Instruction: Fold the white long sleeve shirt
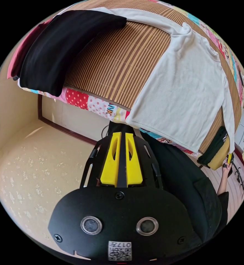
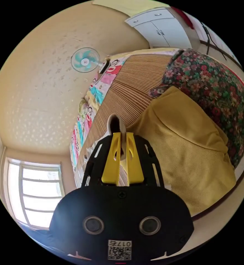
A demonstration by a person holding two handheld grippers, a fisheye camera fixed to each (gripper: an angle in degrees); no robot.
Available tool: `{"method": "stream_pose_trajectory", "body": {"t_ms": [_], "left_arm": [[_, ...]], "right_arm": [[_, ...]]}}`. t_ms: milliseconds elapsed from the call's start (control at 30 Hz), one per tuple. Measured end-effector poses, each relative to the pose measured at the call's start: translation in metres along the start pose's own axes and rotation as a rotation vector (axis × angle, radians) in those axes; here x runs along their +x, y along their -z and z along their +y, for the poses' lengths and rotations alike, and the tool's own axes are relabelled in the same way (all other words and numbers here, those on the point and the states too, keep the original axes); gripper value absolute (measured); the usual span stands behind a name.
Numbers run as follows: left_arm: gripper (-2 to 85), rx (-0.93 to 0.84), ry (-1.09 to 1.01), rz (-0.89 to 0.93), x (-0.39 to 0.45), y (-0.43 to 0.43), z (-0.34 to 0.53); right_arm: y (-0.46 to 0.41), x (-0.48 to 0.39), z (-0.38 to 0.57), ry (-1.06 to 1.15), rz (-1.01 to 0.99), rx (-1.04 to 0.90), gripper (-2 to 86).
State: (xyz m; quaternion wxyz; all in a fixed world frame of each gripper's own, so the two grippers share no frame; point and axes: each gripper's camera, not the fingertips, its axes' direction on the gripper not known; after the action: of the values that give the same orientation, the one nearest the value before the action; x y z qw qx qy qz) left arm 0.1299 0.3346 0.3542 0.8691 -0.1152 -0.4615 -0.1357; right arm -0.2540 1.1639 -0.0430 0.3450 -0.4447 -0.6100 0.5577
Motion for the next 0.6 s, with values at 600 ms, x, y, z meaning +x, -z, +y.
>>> {"method": "stream_pose_trajectory", "body": {"t_ms": [600], "left_arm": [[1.0,0.023,-0.031,0.024,0.028,0.027,0.001]], "right_arm": [[0.038,0.035,-0.048,-0.02,-0.172,-0.06,7.1]]}}
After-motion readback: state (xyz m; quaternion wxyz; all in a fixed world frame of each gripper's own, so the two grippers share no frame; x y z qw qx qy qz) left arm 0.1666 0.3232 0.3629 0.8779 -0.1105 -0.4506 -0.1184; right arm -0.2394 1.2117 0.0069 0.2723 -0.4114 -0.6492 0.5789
